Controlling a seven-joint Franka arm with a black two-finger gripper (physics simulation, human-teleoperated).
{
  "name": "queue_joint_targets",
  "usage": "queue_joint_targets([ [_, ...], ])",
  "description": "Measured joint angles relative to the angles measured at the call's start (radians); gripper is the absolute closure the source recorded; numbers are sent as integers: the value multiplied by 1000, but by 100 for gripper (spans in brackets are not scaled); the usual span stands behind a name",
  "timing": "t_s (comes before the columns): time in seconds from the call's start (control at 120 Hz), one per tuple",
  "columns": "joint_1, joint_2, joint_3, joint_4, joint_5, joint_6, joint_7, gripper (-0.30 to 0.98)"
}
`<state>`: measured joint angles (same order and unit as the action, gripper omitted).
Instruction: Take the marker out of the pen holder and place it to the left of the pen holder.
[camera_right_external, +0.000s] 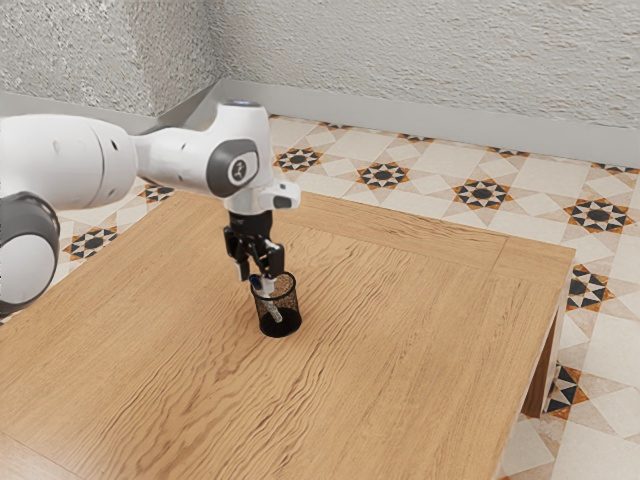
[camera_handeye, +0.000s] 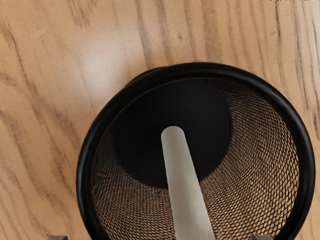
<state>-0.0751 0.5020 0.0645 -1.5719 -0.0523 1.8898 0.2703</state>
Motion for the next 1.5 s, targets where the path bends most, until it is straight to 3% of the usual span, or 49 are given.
queue_joint_targets([
  [0.3,0,5,-32,19,0,0,26,23],
  [0.55,0,-66,-30,-74,-4,-1,35,24],
  [0.867,0,-70,-23,-85,-5,0,40,47],
  [1.283,0,-70,-15,-78,5,23,48,56],
  [1.5,0,-69,-15,-79,5,28,48,67],
])
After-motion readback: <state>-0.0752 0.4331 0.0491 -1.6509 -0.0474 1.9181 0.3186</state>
